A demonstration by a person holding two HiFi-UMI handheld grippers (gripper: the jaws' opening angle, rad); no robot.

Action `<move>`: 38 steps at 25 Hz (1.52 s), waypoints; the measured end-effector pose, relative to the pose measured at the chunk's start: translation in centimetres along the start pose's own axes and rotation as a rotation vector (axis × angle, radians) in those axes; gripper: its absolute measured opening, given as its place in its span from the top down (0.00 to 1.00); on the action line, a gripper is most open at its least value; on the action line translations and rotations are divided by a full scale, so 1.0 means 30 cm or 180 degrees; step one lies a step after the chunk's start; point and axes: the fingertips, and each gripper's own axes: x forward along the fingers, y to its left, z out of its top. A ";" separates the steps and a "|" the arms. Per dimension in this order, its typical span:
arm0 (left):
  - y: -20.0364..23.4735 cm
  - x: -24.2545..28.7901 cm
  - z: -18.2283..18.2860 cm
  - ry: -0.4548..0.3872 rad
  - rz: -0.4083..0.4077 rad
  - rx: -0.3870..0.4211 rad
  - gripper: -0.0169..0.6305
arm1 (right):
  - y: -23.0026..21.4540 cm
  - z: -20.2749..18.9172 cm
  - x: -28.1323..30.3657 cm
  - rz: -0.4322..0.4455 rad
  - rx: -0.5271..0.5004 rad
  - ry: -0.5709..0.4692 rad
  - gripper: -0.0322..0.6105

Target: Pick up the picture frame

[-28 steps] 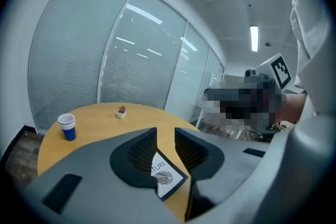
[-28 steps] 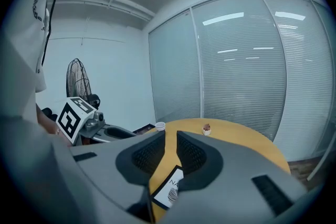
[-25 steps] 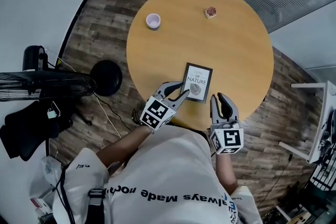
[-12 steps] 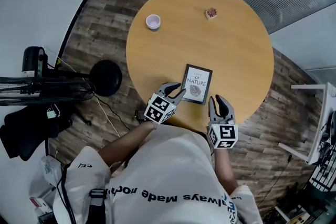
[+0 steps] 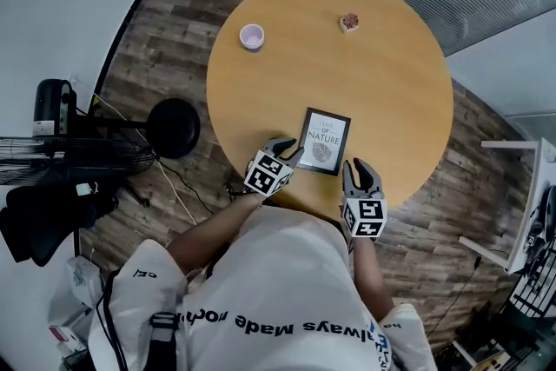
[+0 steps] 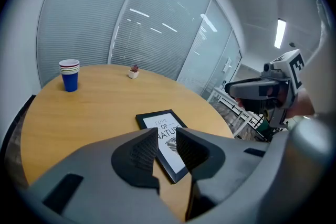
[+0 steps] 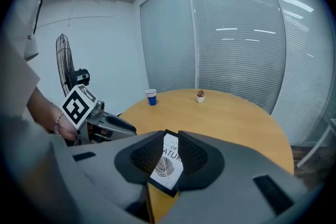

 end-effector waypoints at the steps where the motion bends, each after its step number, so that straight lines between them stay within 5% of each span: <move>1: 0.009 0.012 -0.011 0.0034 0.0009 -0.0022 0.82 | -0.006 -0.011 0.010 -0.0001 0.0008 0.0026 0.82; 38: 0.076 0.235 -0.186 0.0687 0.0115 -0.0367 0.77 | -0.121 -0.361 0.268 0.0090 0.0432 0.0819 0.78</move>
